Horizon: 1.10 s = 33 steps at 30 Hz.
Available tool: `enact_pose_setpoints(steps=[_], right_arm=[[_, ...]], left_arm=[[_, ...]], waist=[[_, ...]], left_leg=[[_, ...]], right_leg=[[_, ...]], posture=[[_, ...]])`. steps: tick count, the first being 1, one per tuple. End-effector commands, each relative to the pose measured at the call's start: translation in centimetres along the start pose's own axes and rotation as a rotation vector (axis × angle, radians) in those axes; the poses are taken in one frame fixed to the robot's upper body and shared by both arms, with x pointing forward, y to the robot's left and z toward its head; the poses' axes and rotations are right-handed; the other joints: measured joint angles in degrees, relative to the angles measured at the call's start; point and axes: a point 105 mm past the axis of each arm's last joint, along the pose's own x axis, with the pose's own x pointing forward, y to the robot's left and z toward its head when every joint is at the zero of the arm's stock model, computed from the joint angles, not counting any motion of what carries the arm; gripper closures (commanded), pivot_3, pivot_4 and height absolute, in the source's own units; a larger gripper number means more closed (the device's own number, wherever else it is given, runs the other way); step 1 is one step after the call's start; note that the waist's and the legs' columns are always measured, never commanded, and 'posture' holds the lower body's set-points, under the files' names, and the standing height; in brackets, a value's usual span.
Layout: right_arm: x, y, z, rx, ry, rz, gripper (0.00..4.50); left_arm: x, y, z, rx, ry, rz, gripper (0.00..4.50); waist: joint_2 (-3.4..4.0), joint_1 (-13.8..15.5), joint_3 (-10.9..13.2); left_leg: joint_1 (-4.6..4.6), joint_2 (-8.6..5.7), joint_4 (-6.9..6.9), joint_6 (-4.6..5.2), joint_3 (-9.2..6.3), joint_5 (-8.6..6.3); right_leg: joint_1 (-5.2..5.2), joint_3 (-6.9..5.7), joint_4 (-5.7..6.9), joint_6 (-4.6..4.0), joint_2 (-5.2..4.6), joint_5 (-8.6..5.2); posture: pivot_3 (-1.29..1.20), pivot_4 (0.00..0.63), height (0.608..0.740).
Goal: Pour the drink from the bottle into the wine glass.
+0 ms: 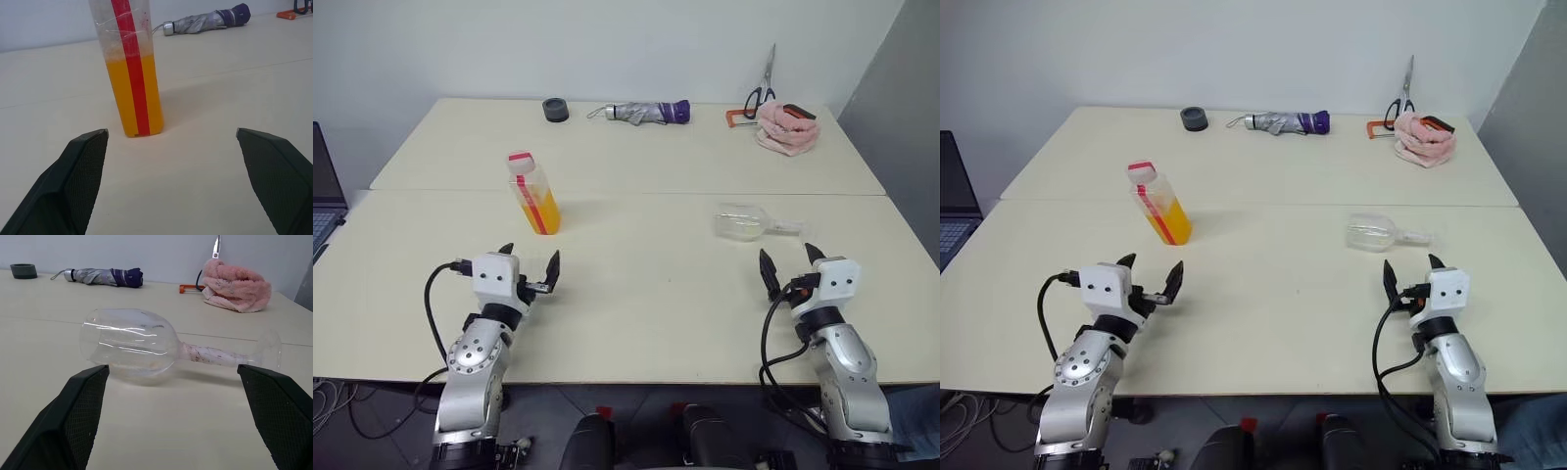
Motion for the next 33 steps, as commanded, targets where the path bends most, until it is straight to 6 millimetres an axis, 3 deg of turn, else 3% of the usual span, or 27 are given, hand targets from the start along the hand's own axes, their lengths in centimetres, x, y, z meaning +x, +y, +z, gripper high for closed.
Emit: enact_pose_setpoints(steps=[1,18,27,33], right_arm=[[0.1,-0.2,1.2,-0.015,-0.052,-0.012,0.00],[-0.1,0.8,1.1,-0.003,-0.047,0.035,0.00],[0.1,5.2,2.3,0.049,-0.043,0.300,0.00],[-0.2,9.1,4.5,0.126,0.023,0.611,0.00]], left_arm=[[0.2,0.0,1.7,0.014,-0.065,-0.012,0.02],[-0.3,-0.9,2.6,-0.049,-0.115,-0.079,0.02],[0.2,0.1,1.7,-0.056,-0.078,-0.035,0.02],[1.6,1.8,1.5,-0.076,-0.020,0.005,0.02]], waist=[[0.00,0.00,0.00],[0.00,-0.01,0.00],[0.00,-0.02,0.00],[-0.02,-0.02,0.01]], left_leg=[[0.00,0.00,0.00,0.00,0.00,0.00],[0.00,0.00,0.00,0.00,0.00,0.00],[0.00,0.00,0.00,0.00,-0.02,0.00],[-0.02,-0.01,0.03,0.00,-0.10,0.00]], right_leg=[[0.00,0.00,0.00,0.00,0.00,0.00],[0.00,0.00,0.00,0.02,0.00,-0.01],[0.00,-0.01,-0.01,0.07,0.00,-0.04],[0.01,-0.07,-0.01,0.07,0.01,-0.04]], posture=[[0.00,0.150,0.740],[0.00,0.150,0.740],[0.00,0.150,0.740],[0.00,0.150,0.740]])
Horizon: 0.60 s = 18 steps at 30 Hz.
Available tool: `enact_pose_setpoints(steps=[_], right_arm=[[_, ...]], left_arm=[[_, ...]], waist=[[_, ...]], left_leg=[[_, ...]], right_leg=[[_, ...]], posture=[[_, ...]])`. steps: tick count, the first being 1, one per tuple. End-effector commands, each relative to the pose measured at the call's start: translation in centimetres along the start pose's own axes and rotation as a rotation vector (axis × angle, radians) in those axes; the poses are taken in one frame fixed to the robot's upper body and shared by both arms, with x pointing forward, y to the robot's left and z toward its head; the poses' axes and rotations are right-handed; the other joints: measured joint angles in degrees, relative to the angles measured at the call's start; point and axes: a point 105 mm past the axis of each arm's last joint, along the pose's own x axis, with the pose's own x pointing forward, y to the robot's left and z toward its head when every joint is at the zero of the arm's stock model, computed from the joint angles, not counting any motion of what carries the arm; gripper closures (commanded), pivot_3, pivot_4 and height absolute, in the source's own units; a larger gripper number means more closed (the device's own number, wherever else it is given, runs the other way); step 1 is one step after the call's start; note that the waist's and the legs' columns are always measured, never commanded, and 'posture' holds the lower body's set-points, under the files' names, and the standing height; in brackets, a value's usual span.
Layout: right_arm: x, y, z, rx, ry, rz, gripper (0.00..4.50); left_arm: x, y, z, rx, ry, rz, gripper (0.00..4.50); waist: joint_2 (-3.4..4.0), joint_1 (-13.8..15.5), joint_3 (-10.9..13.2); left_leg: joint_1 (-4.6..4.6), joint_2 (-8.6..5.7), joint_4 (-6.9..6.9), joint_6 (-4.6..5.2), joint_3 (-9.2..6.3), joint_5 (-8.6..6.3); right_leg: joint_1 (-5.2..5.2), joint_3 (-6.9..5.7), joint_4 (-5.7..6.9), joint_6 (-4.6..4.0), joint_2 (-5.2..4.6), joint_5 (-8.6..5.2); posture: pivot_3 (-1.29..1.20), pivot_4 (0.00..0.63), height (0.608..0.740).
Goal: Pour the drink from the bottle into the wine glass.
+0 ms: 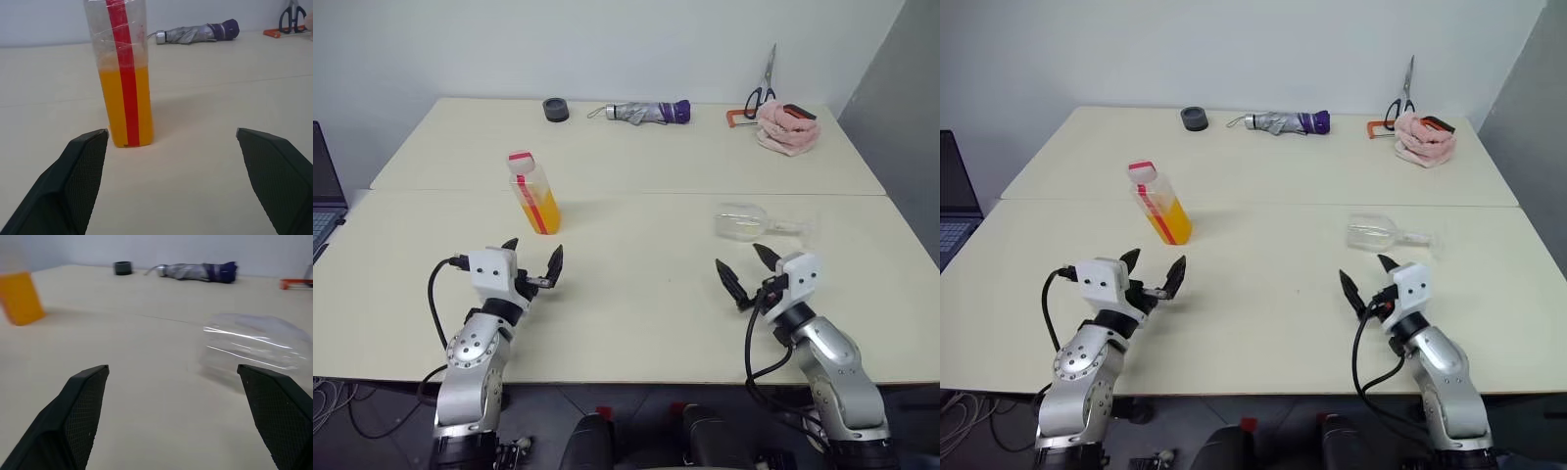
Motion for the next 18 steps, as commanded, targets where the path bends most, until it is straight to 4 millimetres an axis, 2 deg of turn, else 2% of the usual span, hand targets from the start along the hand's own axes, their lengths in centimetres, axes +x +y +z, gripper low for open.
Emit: enact_pose_setpoints(steps=[1,8,18], right_arm=[[0.6,2.3,2.4,0.025,-0.017,0.175,0.00],[1.8,4.4,3.5,-0.001,0.028,0.363,0.00],[3.1,4.5,4.8,-0.014,-0.017,0.354,0.00]], left_arm=[[0.6,1.4,1.1,-0.001,-0.006,0.026,0.02],[3.1,3.0,3.0,0.018,-0.007,0.024,0.02],[5.3,3.5,4.3,0.054,-0.026,-0.005,0.02]], waist=[[-0.01,-0.03,0.00],[-0.05,-0.01,0.03],[-0.05,0.00,0.03]], left_leg=[[-0.01,0.00,0.00,0.00,-0.02,0.00],[-0.06,-0.03,0.02,0.00,-0.10,0.00],[-0.22,-0.02,0.01,0.00,-0.23,0.00]], right_leg=[[0.00,-0.01,0.00,0.00,0.01,0.00],[0.01,-0.11,-0.04,0.00,0.00,0.00],[-0.02,-0.55,-0.18,-0.13,-0.05,0.08]], posture=[[0.00,0.150,0.740],[0.00,0.150,0.740],[0.00,0.150,0.740]])
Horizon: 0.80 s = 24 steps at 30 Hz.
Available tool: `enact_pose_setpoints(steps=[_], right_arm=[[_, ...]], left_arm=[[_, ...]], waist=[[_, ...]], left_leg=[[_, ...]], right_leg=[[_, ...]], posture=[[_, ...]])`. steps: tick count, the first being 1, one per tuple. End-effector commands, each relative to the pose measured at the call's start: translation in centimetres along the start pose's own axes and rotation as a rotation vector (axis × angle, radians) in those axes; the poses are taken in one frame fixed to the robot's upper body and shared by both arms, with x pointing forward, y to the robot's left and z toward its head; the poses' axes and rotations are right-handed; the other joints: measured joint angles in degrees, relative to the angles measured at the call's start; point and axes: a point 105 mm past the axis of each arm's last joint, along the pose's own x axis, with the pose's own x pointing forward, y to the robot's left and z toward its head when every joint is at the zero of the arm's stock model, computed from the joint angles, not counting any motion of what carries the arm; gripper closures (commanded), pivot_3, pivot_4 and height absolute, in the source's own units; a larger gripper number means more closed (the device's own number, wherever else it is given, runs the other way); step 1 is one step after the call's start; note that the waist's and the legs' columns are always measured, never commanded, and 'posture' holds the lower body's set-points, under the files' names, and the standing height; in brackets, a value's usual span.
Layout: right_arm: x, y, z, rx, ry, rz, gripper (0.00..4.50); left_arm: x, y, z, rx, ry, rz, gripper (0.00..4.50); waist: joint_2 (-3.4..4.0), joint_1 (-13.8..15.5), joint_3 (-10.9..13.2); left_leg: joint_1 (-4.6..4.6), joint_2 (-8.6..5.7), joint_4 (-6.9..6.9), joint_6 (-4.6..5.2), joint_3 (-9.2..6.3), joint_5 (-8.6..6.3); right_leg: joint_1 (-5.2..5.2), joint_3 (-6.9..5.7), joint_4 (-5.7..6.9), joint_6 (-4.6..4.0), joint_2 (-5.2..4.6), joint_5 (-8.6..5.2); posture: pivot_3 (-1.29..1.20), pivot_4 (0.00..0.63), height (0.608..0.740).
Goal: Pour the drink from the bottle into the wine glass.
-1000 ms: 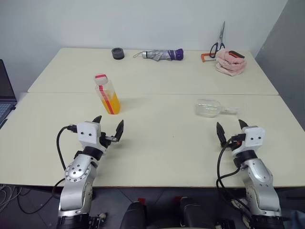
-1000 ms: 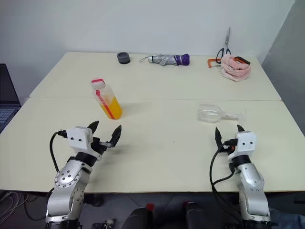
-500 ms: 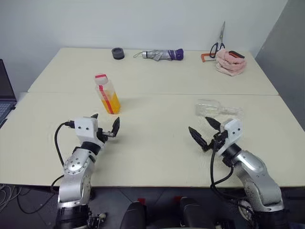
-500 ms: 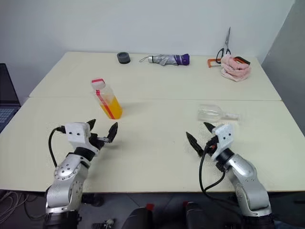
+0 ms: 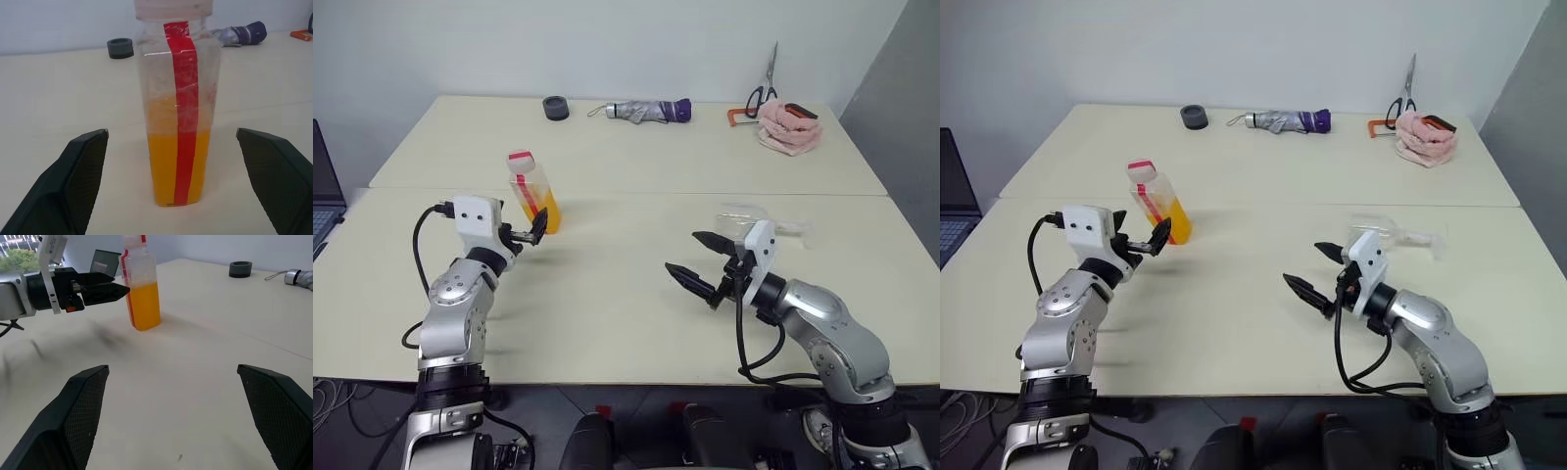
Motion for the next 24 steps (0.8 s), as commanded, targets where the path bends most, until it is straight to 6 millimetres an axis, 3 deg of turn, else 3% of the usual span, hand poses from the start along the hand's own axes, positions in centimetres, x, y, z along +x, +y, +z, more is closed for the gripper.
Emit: enact_pose_setpoints(steps=[1,24], right_arm=[[0.2,-0.1,1.3,-0.024,-0.044,-0.005,0.00],[0.7,-0.5,2.0,-0.030,-0.074,-0.007,0.00]], left_arm=[[0.6,0.2,1.7,0.041,-0.053,-0.005,0.02],[4.2,0.0,3.2,0.051,-0.084,-0.042,0.02]], waist=[[0.00,0.04,0.00],[0.00,0.13,0.00]], left_leg=[[-0.05,0.00,0.01,0.00,-0.08,0.00],[-0.32,-0.10,0.04,-0.02,-0.53,0.01]], right_leg=[[0.00,-0.11,-0.02,0.00,-0.02,0.00],[0.00,-0.63,-0.09,-0.02,-0.14,0.01]], posture=[[0.00,0.150,0.740],[0.00,0.150,0.740]])
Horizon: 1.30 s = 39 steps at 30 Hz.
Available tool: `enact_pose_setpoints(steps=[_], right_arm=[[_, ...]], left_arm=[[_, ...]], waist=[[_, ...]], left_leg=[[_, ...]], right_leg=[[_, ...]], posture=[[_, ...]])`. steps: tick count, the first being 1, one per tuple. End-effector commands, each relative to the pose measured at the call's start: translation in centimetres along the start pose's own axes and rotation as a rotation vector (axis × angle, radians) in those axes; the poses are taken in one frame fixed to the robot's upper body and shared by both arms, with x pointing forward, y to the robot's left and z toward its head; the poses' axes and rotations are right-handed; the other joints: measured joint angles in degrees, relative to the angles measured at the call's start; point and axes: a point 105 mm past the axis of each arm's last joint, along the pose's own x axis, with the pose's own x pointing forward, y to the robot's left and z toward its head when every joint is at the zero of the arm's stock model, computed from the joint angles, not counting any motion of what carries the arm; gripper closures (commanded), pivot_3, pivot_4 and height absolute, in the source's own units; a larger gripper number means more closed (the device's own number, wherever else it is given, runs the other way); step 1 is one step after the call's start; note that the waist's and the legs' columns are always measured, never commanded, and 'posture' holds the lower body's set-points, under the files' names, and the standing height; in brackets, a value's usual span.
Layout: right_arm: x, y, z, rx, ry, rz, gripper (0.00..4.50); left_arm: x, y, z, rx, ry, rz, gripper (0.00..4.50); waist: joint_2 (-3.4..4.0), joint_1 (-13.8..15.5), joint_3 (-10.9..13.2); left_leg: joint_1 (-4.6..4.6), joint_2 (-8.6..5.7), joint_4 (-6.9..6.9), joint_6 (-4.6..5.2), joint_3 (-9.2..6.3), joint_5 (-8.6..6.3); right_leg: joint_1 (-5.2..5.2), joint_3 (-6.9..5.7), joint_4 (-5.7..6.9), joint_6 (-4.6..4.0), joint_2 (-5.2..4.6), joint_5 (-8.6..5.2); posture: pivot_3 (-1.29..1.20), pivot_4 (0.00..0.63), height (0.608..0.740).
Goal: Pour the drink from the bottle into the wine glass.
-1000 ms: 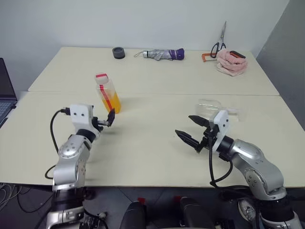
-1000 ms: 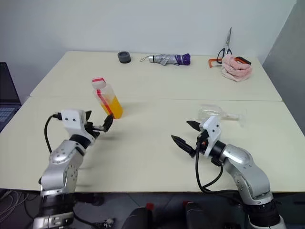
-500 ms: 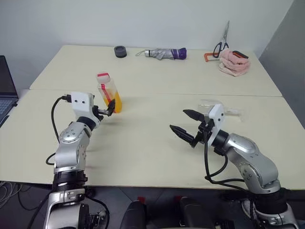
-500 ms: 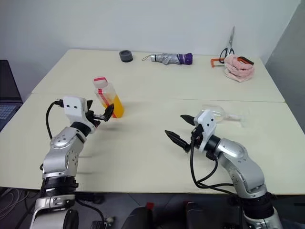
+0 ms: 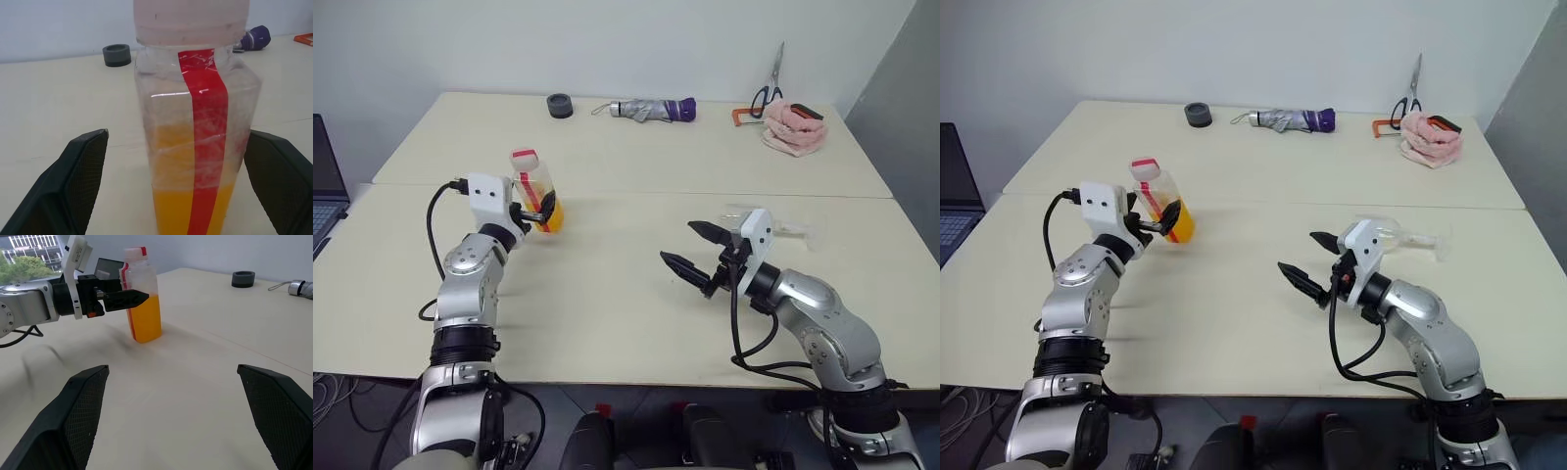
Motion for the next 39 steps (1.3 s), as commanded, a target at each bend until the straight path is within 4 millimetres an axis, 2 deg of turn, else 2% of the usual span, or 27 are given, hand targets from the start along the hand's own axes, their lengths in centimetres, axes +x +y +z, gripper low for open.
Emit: enact_pose_setpoints(steps=[1,12,24,28,33,39], right_arm=[[0.0,-0.1,1.5,-0.036,-0.050,-0.004,0.00],[0.0,-0.3,1.6,-0.041,-0.053,-0.010,0.00],[0.0,-0.4,1.7,-0.040,-0.063,-0.013,0.00],[0.1,-0.4,1.8,-0.040,-0.066,-0.012,0.00],[0.1,-0.4,1.8,-0.041,-0.067,-0.010,0.00],[0.1,-0.4,1.8,-0.046,-0.068,-0.009,0.00]], left_arm=[[0.6,0.2,1.8,0.036,-0.052,-0.009,0.02],[1.9,-0.7,2.3,0.006,-0.077,-0.036,0.02],[2.1,-1.4,2.3,-0.016,-0.090,-0.056,0.02],[2.2,-1.4,2.4,-0.018,-0.099,-0.051,0.94],[2.2,-1.3,2.6,-0.015,-0.111,-0.043,2.47],[2.2,-1.4,2.7,-0.010,-0.125,-0.042,2.57]], waist=[[0.00,0.00,0.00],[0.00,0.00,0.00],[0.00,-0.01,0.00],[0.00,-0.01,0.00],[0.00,0.00,0.00],[0.00,0.00,0.00]], left_leg=[[0.00,0.00,0.00,0.00,0.00,0.00],[-0.01,-0.02,0.01,0.00,-0.01,0.00],[-0.01,-0.03,0.01,0.00,-0.01,0.00],[0.00,-0.03,0.02,0.00,-0.01,0.00],[-0.01,-0.05,0.02,0.00,-0.01,0.00],[-0.01,-0.05,0.02,0.00,-0.02,0.00]], right_leg=[[0.00,0.00,0.00,0.00,0.00,0.00],[0.00,-0.03,0.01,0.00,-0.02,0.00],[0.00,-0.03,0.02,0.00,-0.04,0.00],[0.00,-0.03,0.03,0.00,-0.04,0.00],[0.00,-0.03,0.03,0.00,-0.06,0.00],[0.00,-0.04,0.03,0.00,-0.06,0.00]], posture=[[0.00,0.150,0.740],[0.00,0.150,0.740],[0.00,0.150,0.740],[0.00,0.150,0.740],[0.00,0.150,0.740],[0.00,0.150,0.740]])
